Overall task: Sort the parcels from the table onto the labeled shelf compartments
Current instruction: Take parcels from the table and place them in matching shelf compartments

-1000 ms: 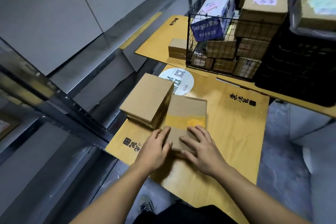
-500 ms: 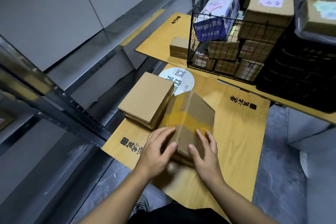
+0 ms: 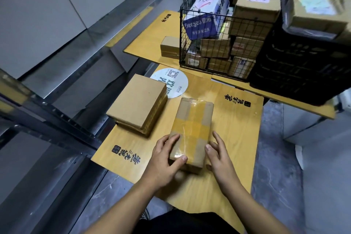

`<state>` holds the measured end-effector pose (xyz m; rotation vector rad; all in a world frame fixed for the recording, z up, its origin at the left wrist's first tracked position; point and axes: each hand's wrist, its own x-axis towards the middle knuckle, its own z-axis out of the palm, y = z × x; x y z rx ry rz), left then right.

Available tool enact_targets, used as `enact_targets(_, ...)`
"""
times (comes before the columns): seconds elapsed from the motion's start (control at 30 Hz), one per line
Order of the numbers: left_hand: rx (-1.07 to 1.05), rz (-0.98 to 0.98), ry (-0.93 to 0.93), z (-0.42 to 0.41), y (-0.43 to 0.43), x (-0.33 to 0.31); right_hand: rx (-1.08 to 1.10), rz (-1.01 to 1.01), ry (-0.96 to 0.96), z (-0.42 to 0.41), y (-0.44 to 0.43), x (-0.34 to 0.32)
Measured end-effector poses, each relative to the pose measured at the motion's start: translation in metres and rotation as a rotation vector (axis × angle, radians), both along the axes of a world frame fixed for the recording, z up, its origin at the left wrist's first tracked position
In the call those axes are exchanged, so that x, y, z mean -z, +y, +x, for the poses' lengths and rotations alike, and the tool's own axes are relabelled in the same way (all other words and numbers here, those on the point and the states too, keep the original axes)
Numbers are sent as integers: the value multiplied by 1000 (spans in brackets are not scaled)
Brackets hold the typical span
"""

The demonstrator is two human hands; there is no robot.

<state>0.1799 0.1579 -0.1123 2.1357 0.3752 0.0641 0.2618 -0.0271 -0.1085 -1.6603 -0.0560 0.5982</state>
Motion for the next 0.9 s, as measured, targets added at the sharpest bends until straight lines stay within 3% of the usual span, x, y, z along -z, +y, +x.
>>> enact_targets(0.2,-30,-58,-32,-5,-1,-4,22,45,-61,-7,20,-1)
enact_targets(0.37,-146,-176,-104,-14,14,-12,20,209,132,-1,15,4)
enact_targets(0.6,-190,-65,-31,-20,21,-4,-5,354,300,2,7,14)
enact_targets(0.77,-118,-36,124,-18,12,13,-49,47,83,9,-24,19)
enact_targets(0.9,-64,-69,106,-7,4,17,-114,-234,-59,24,-39,19)
